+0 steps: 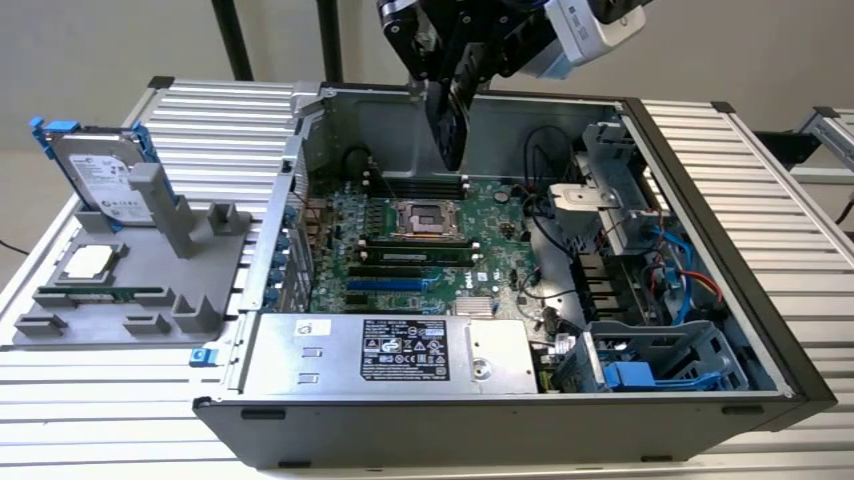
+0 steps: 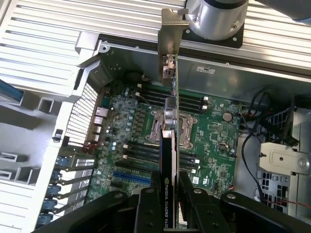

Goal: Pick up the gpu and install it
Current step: 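Insert the gpu into the slot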

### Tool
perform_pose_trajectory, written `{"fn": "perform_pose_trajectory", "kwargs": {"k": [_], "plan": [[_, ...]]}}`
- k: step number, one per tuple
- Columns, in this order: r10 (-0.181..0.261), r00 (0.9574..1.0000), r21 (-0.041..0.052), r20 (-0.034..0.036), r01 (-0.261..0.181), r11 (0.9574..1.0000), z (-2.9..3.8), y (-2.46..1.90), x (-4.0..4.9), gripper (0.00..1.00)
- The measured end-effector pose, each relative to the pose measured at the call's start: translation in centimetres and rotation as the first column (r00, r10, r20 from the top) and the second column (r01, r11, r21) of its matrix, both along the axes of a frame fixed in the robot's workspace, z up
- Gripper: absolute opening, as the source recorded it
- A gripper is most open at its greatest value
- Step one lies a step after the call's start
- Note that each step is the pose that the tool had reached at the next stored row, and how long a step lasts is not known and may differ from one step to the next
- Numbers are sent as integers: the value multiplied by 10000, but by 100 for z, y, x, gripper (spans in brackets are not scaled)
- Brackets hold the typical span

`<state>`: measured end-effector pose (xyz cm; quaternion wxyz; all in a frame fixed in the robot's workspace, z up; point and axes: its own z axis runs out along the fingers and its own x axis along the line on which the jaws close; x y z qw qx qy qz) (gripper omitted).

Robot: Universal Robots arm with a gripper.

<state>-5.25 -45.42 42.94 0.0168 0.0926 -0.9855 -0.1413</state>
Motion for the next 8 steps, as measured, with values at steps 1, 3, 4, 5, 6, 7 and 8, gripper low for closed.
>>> {"fn": "perform_pose_trajectory", "kwargs": {"k": [1, 3, 4, 5, 6, 7, 8], "plan": [[35, 10000, 0, 0, -35, 10000, 0, 0, 0, 0], [105, 9999, 0, 0, -105, 9999, 0, 0, 0, 0], [140, 9999, 0, 0, -140, 9999, 0, 0, 0, 0], [176, 9998, 0, 0, -176, 9998, 0, 0, 0, 0], [212, 9998, 0, 0, -212, 9998, 0, 0, 0, 0], [245, 9997, 1, 1, -245, 9997, 0, 0, 0, 0], [281, 9996, 0, 1, -281, 9996, 0, 0, 0, 0]]}}
